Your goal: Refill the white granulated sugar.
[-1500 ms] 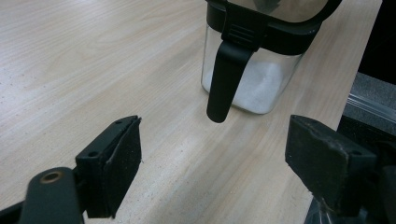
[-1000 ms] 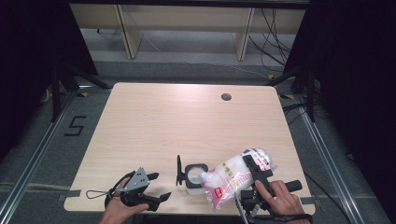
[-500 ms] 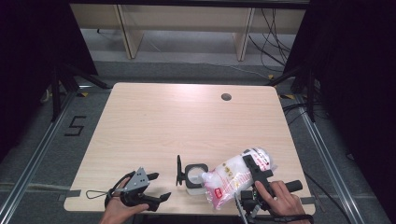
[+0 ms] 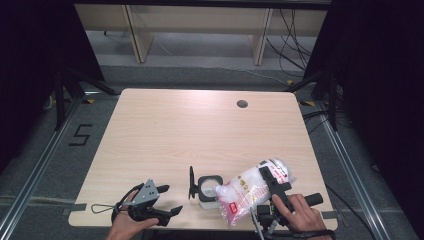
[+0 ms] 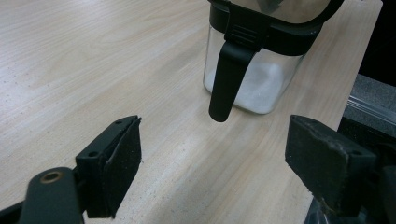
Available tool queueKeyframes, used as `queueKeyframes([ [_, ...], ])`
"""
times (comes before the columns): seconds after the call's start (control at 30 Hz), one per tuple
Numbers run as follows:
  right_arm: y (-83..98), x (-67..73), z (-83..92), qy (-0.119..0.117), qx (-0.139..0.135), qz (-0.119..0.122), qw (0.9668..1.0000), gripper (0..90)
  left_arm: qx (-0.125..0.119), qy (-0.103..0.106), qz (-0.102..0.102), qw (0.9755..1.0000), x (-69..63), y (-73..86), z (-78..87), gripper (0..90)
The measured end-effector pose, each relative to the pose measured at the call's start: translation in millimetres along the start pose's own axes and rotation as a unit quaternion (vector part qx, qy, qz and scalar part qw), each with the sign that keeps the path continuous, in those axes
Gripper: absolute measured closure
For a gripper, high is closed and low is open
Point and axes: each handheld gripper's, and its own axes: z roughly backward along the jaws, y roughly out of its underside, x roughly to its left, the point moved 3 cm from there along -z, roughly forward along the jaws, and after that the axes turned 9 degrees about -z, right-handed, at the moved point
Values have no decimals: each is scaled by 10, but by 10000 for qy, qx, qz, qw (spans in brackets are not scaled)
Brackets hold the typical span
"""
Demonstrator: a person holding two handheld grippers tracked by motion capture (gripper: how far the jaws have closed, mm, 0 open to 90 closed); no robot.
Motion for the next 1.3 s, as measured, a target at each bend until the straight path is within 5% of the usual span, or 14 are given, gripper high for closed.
queueKeyframes([
  [0.13,-2,-21,0,-29,54,165,9998,400,20,13,36,10000,-8,3,-3,179],
  [0.2,16,11,8,-57,100,-65,9999,400,32,-5,39,10000,-3,3,2,179],
  [0.23,7,-10,-6,-46,44,99,9999,400,1,0,25,10000,2,0,2,179],
  [0.4,0,-13,-12,-36,-9,188,9998,400,7,9,-4,10000,4,1,3,179],
  [0.43,8,12,-3,-90,83,52,9999,400,-7,1,51,10000,1,0,3,179],
  [0.53,-4,-5,-13,12,-69,123,9999,400,-5,24,-61,10000,9,3,6,179],
  [0.73,8,-51,4,-42,67,94,9999,401,60,1,-70,10000,11,4,9,179],
  [0.77,24,-22,-3,-51,78,-132,9999,401,57,4,-94,9999,16,2,9,179],
  [0.83,27,-15,-4,-37,86,-156,9998,401,-3,-3,22,10000,-1,-1,2,179],
  [0.87,19,-34,-2,1,42,9,10000,401,-4,1,0,10000,-1,2,0,179],
  [0.97,19,-28,-16,46,-64,-3,10000,401,-5,7,46,10000,1,0,3,179],
  [1.0,24,-12,9,-93,168,-73,9998,401,-9,3,74,10000,-3,0,3,179],
  [1.13,-21,-39,9,-96,54,158,9998,401,41,-12,-91,9999,15,-2,13,179],
  [1.3,-12,-36,10,-25,-57,81,9999,401,63,3,14,10000,-6,4,4,179],
])
